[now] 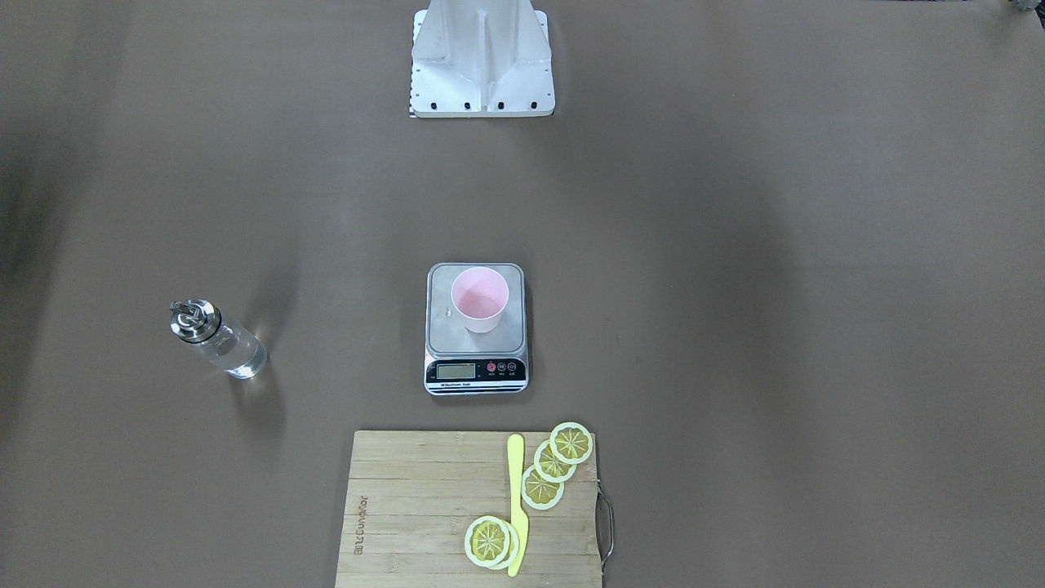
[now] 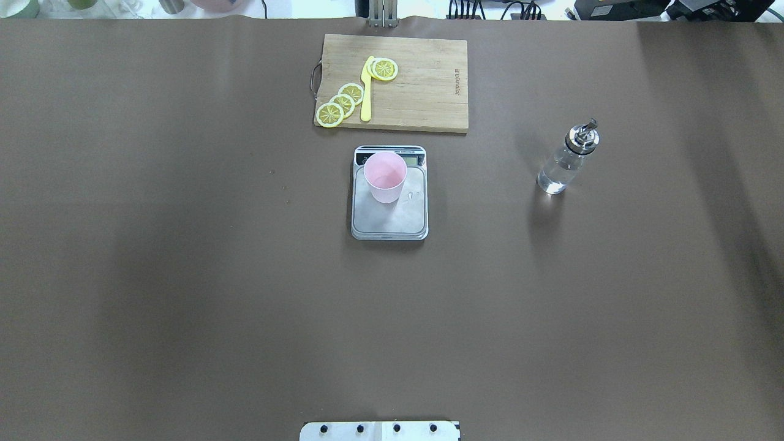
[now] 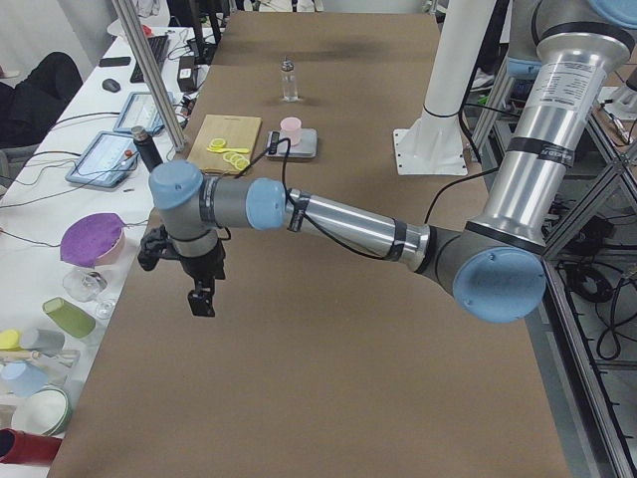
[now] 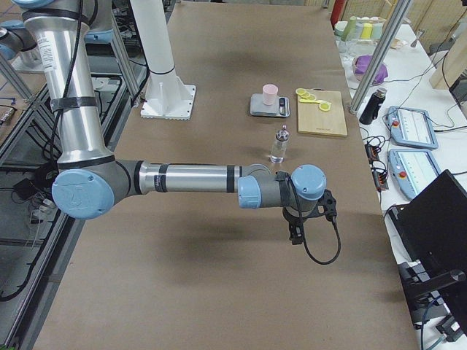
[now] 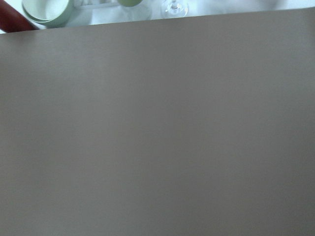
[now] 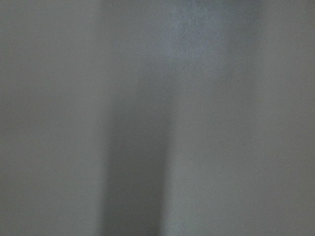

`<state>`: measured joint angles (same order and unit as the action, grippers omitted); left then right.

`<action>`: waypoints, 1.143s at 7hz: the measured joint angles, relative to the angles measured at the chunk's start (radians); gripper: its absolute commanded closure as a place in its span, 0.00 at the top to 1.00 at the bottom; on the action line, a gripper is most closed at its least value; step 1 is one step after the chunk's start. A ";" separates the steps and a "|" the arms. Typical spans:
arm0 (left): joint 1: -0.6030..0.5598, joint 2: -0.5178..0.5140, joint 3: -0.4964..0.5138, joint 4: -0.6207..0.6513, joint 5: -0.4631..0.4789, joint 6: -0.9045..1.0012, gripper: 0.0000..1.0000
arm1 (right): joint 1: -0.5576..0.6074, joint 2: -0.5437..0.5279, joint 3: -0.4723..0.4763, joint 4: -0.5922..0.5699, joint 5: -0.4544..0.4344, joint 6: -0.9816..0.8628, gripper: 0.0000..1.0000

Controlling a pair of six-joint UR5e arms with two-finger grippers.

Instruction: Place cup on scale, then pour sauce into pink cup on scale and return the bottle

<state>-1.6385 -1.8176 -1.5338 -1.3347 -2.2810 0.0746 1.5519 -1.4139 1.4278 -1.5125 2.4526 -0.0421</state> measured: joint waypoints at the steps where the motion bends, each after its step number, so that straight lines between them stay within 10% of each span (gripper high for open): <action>1: -0.017 0.077 -0.004 -0.061 -0.022 0.021 0.98 | 0.005 0.002 -0.015 -0.039 0.009 -0.001 1.00; 8: -0.021 0.198 -0.021 -0.179 -0.034 -0.057 0.98 | 0.040 0.017 -0.013 -0.188 0.013 -0.005 1.00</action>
<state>-1.6598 -1.6199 -1.5545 -1.5138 -2.3148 0.0180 1.5922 -1.3968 1.4149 -1.7010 2.4660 -0.0470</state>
